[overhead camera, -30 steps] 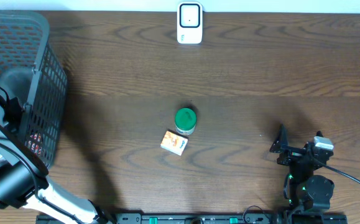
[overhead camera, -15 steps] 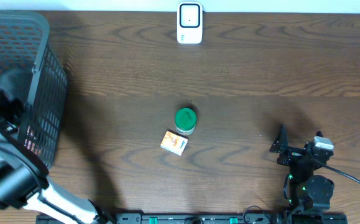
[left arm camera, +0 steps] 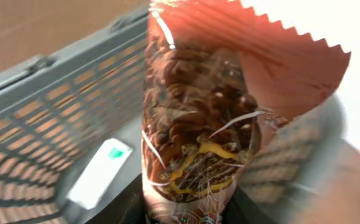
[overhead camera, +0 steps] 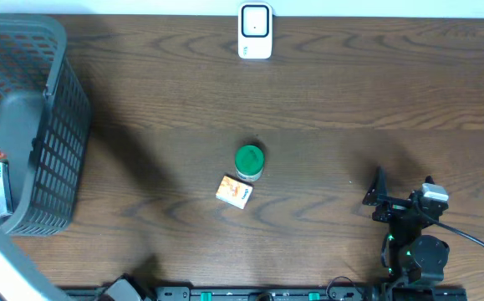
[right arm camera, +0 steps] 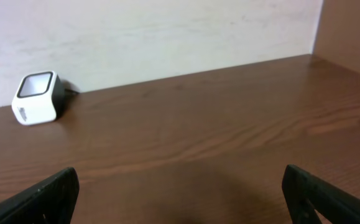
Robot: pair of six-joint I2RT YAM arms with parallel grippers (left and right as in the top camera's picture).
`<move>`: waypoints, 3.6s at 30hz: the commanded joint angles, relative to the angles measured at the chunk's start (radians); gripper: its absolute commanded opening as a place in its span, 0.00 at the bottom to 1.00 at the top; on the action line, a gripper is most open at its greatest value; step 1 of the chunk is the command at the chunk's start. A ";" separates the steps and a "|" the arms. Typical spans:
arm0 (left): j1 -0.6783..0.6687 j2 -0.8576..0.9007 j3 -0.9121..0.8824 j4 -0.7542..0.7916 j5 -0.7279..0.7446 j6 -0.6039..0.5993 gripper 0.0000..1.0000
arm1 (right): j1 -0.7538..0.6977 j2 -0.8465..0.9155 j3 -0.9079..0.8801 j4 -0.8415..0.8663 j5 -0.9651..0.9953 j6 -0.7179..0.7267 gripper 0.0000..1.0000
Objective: Scan the item barcode
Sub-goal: 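Lift the chocolate bar out and lay it left of the jar, then reach the left gripper into the basket toward the white-green box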
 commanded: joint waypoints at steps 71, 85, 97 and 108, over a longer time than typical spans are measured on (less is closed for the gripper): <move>-0.593 -0.513 -0.429 0.195 -0.457 -0.297 0.99 | -0.001 -0.003 -0.004 -0.001 -0.002 -0.008 0.99; -0.089 -0.335 -0.429 0.160 -0.457 -0.401 0.99 | -0.001 -0.003 -0.004 -0.001 -0.002 -0.008 0.99; 0.074 -0.130 -0.429 0.050 -0.463 -0.423 0.98 | -0.001 -0.003 -0.004 -0.001 -0.002 -0.008 0.99; 0.077 0.040 -0.431 0.158 -0.423 0.140 0.98 | -0.001 -0.003 -0.004 -0.001 -0.002 -0.008 0.99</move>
